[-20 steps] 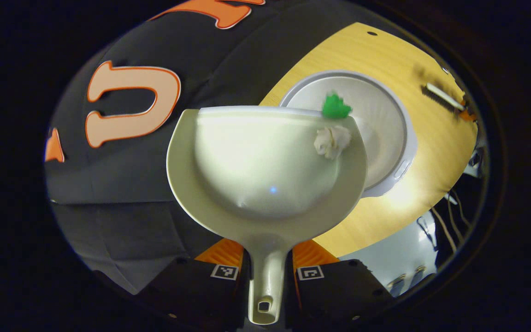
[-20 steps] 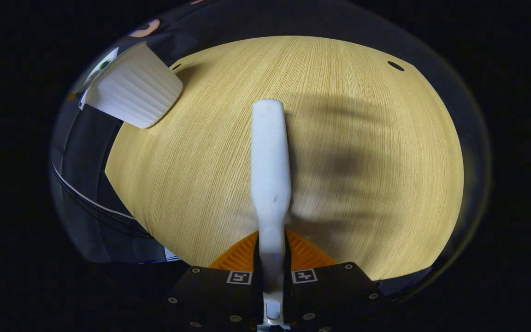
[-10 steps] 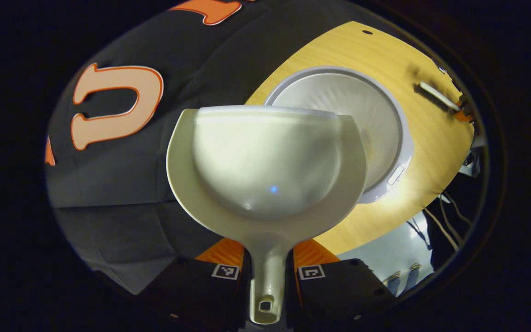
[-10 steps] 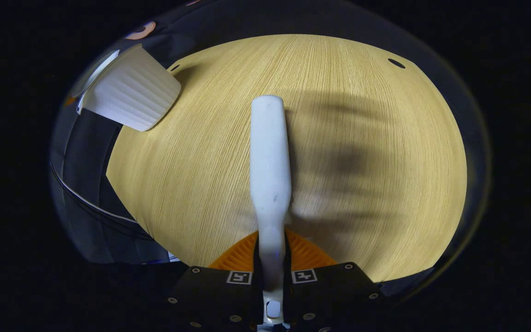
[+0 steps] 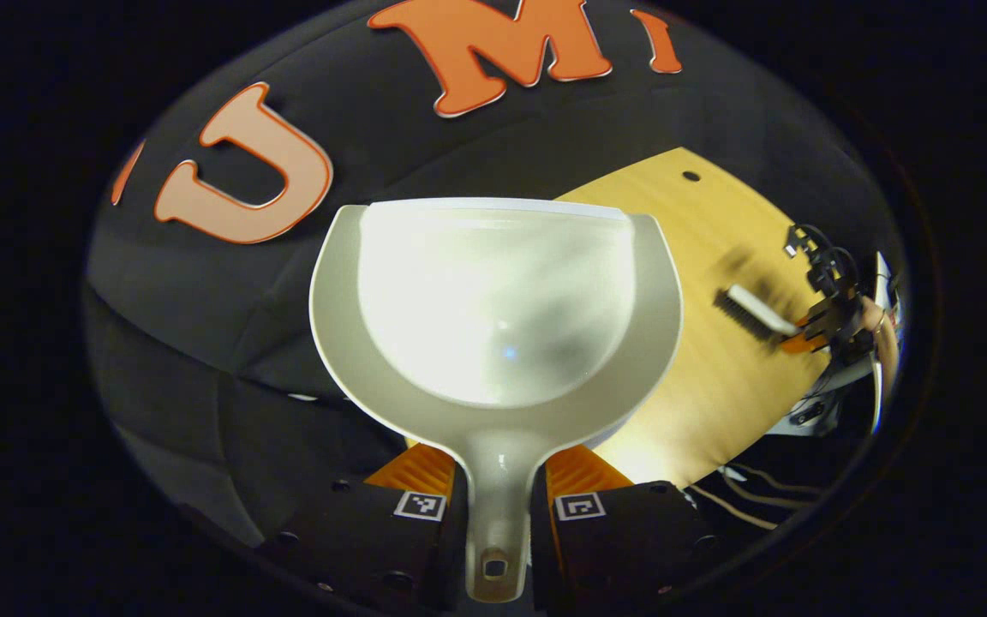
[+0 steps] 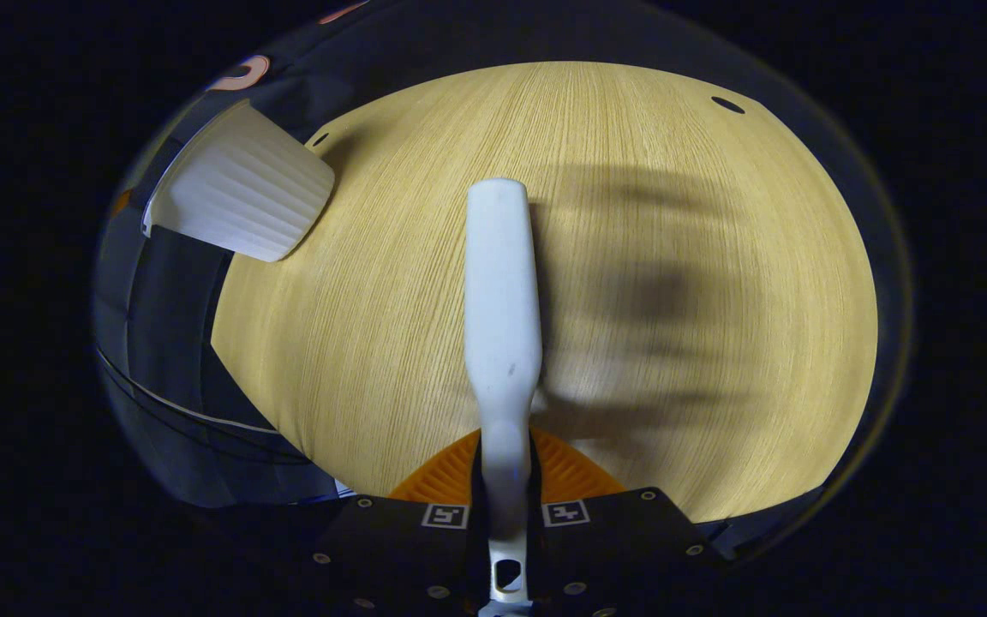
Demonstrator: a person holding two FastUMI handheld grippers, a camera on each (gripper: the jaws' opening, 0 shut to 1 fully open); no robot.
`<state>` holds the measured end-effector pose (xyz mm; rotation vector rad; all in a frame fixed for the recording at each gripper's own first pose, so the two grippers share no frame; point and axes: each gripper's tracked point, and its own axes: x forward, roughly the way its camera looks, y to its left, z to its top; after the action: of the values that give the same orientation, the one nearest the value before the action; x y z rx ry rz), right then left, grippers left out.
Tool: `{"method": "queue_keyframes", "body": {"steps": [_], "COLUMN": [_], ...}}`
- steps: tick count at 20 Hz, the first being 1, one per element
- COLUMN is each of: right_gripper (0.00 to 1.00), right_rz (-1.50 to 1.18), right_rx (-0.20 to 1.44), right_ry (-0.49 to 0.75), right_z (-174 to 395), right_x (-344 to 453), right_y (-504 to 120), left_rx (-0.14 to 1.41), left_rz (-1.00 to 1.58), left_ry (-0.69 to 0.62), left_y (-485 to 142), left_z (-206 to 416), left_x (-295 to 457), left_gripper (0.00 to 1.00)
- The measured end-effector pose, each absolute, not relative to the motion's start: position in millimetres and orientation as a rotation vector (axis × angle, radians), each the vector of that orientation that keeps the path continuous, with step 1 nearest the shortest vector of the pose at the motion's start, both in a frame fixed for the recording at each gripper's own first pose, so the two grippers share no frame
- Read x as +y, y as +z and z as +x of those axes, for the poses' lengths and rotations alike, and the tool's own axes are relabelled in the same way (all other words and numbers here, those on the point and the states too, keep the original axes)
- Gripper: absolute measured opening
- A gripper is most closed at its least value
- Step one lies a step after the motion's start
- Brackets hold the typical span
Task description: Pick up the small broom and dustpan from the desktop, sweep the trash into the dustpan with the broom, and then empty the trash into the garbage bin.
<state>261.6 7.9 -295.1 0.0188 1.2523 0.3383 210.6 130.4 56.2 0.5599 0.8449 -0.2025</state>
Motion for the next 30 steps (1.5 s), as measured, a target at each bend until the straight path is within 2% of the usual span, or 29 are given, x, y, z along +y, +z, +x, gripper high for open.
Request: {"method": "queue_keyframes", "body": {"steps": [5, 13, 18, 21, 25, 30], "right_gripper": [0.16, 0.16, 0.16, 0.17, 0.16, 0.16], "right_rz": [0.016, 0.034, 0.043, 0.026, -0.015, -0.052], "right_rx": [1.243, 1.223, 1.211, 1.195, 1.171, 1.14], "right_ry": [0.316, 0.283, 0.235, 0.213, 0.143, 0.089], "right_z": [258, 262, 265, 265, 269, 274], "right_x": [7, 12, 13, 11, 6, -5], "right_y": [-298, -297, -294, -294, -293, -300], "left_rx": [0.859, 0.985, 1.098, 1.143, 1.15, 1.111], "left_rz": [0.474, 0.384, 0.313, 0.284, 0.229, 0.176], "left_ry": [-0.365, -0.496, -0.439, -0.347, -0.24, -0.113], "left_y": [25, -79, -182, -231, -286, -324], "left_z": [205, 197, 192, 199, 212, 232], "left_x": [47, -25, -43, -42, -30, -20], "left_gripper": [0.32, 0.32, 0.32, 0.32, 0.32, 0.32]}}
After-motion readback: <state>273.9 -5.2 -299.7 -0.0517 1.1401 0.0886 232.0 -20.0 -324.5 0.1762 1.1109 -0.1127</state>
